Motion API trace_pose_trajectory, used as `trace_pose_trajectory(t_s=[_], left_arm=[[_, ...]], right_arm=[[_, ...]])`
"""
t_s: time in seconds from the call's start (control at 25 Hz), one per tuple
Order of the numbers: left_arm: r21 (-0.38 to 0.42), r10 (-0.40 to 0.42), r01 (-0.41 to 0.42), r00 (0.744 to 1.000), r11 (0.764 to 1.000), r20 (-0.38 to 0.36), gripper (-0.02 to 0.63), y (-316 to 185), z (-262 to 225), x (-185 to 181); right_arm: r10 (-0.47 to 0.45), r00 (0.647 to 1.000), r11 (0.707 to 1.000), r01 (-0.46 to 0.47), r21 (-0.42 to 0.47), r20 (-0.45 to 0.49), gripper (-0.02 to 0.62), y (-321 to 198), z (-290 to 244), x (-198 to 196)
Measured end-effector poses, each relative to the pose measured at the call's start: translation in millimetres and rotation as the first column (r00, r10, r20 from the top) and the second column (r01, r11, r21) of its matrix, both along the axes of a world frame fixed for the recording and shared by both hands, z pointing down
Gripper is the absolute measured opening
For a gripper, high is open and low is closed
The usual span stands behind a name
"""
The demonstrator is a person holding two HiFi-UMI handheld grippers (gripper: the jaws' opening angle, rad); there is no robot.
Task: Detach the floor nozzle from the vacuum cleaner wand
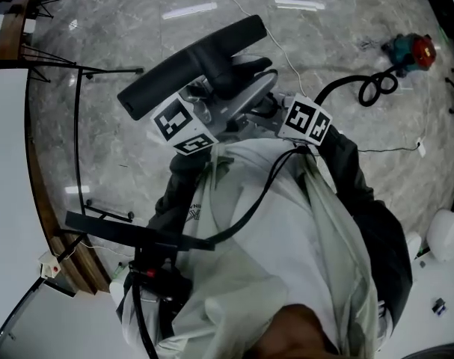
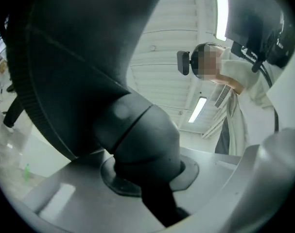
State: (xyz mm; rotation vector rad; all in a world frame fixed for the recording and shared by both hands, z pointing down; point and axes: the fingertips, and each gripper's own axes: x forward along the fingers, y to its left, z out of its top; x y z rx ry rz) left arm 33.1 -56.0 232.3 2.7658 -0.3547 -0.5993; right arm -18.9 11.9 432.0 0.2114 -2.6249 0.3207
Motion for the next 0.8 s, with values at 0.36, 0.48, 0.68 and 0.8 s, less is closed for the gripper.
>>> trace_pose_trajectory(t_s=[0.36, 0.48, 0.68, 0.8], left_arm=[[-0.276, -0.406, 0.452, 0.89, 0.848, 0.209, 0.072, -52.4, 44.6, -31.2], [-0.321, -0.436, 0.492, 0.869, 0.81, 0.233, 0.072, -51.6, 56.9, -39.8], [-0.222, -0.293, 0.313, 0.949, 0.924, 0.119, 0.075, -32.5, 34.3, -27.6], [-0.054, -0.067, 0.066, 0.998, 0.996, -0.018, 0.075, -0.7, 4.9, -20.0]], right_arm=[[0.501, 0.85, 0.857, -0.459, 0.235, -0.164, 0.038, -47.3, 25.1, 9.5], [0.479, 0.857, 0.871, -0.437, 0.223, -0.192, 0.038, -39.6, 33.9, 7.1], [0.238, 0.965, 0.967, -0.225, 0.119, -0.109, 0.04, -21.8, 21.0, -1.3], [-0.021, 0.999, 1.0, 0.021, -0.003, -0.04, 0.041, 6.8, 3.3, -5.7]])
